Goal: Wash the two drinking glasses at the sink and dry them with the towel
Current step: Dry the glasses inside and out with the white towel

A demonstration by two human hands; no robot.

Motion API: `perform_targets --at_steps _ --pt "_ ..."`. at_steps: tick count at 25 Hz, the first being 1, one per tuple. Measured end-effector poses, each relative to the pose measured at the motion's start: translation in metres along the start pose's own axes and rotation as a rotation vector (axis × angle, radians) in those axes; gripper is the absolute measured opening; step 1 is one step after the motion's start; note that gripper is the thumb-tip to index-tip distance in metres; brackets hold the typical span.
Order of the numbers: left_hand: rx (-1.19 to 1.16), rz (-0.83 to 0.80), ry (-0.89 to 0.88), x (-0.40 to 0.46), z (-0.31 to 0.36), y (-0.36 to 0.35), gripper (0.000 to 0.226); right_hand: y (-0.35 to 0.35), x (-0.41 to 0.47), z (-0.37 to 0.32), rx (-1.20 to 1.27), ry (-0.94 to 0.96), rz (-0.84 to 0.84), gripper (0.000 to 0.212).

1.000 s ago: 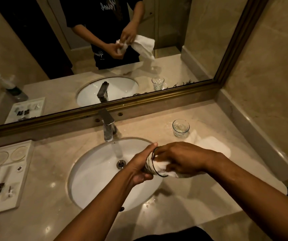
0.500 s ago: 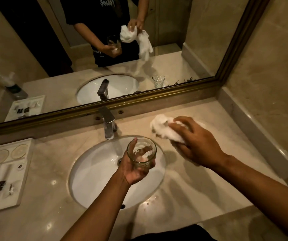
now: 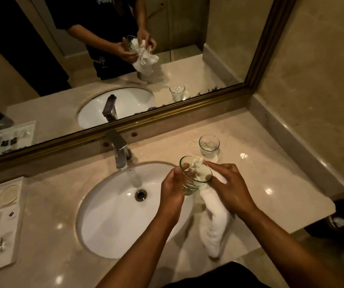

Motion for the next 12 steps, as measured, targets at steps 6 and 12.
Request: perform_targets --at_steps 6,12 --pt "0.265 -0.353 0.003 0.007 0.009 -0.029 0.091 0.035 -0.002 0.027 0.002 -0.111 0.090 0.038" --pt "0.467 -0.649 -0.004 0.030 -0.004 -0.089 0.087 0.071 -0.007 0.073 0.179 -0.224 0.315 0.034"
Point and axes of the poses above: each hand's wrist, its own x-axis towards the middle knuckle, its own y-axis out of the back of the hand, z = x × y, the point moved 8 cm from there along x, towards the middle knuckle, and after that the axes turned 5 degrees about -x, right-handed, at the moved point
